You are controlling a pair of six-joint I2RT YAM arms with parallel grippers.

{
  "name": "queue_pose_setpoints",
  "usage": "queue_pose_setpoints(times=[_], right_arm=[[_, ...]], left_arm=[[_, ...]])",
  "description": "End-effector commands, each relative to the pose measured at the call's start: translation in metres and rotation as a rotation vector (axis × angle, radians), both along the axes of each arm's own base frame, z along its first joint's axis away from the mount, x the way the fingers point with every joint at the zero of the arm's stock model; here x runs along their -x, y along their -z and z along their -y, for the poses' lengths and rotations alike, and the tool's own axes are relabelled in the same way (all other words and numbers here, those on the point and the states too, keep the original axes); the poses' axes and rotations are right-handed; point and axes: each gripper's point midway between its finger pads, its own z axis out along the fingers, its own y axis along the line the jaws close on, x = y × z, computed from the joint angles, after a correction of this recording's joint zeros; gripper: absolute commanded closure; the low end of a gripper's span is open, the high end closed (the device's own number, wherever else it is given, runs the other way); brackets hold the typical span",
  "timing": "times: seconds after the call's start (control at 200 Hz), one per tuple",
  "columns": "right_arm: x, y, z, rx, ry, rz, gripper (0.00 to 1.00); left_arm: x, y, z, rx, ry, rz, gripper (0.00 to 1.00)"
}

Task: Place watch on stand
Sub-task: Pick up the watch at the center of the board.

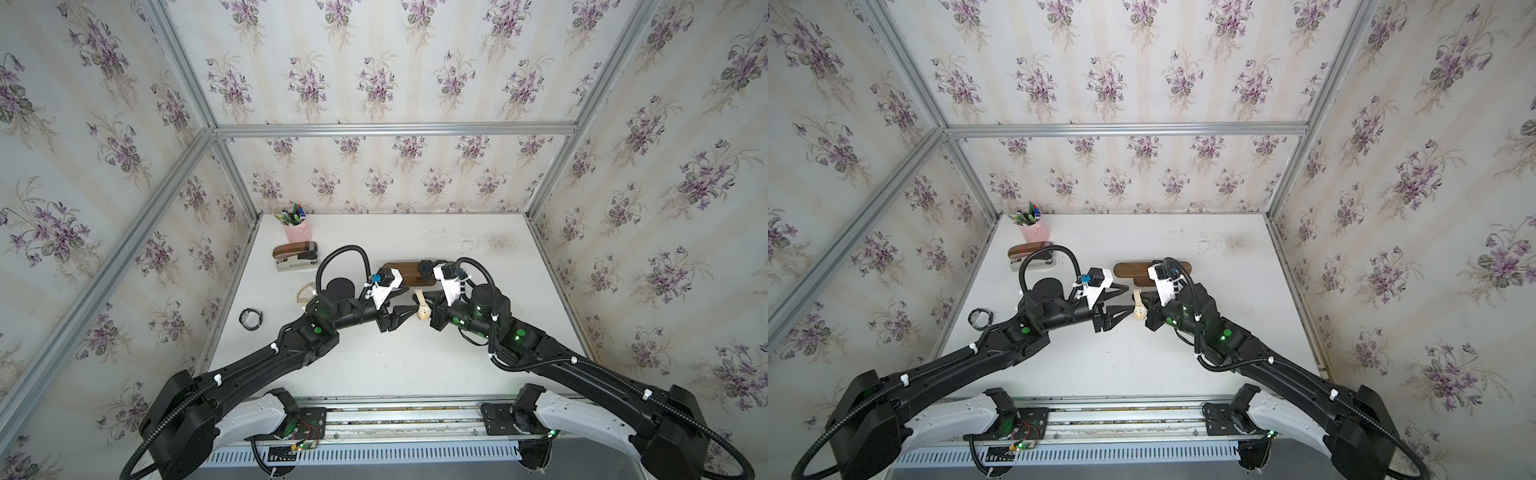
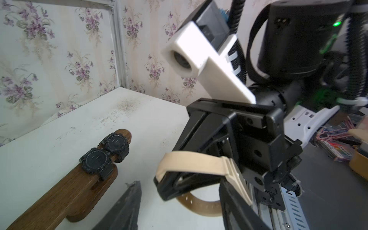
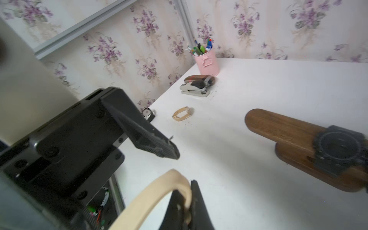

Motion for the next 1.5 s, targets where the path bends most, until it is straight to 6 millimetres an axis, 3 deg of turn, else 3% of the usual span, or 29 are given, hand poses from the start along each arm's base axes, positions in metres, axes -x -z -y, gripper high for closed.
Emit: queue_pose_setpoints(times=[0.0, 0.08, 0.24, 0.58, 0.929, 1.094, 1.264, 1.314, 1.494], right_arm=[[-0.023, 0.006, 0.021, 0.073, 0.173, 0.006, 1.0], [-0.031, 0.006, 0.025, 0.096, 0.222, 0.007, 1.0], [-0.042, 0.007, 0.031, 0.116, 0.293, 0.006, 1.0], [-0.044, 0.004, 0.016, 0.122, 0.294, 0.044, 1.0], [-0.036, 0.007, -0.007, 0.135, 0.236, 0.067, 1.0], [-0.032, 0.004, -0.012, 0.131, 0.212, 0.08, 1.0], [-0.03, 0.005, -0.013, 0.139, 0.205, 0.087, 1.0], [-0.03, 0.006, -0.012, 0.141, 0.207, 0.086, 1.0], [-0.03, 0.007, -0.011, 0.145, 0.209, 0.09, 1.0]], left_arm=[[-0.022, 0.02, -0.017, -0.051, -0.169, -0.081, 0.32], [-0.036, 0.035, -0.031, -0.088, -0.292, -0.149, 0.27], [-0.051, 0.057, -0.053, -0.145, -0.462, -0.248, 0.27], [-0.025, 0.045, -0.027, 0.036, -0.313, -0.313, 0.24], [-0.011, 0.035, -0.002, 0.073, -0.184, -0.365, 0.25], [-0.01, 0.039, -0.002, 0.053, -0.185, -0.37, 0.29], [-0.008, 0.039, 0.0, 0.043, -0.167, -0.373, 0.44], [-0.008, 0.04, 0.0, 0.039, -0.165, -0.376, 0.53], [-0.007, 0.042, 0.0, 0.031, -0.163, -0.38, 0.58]])
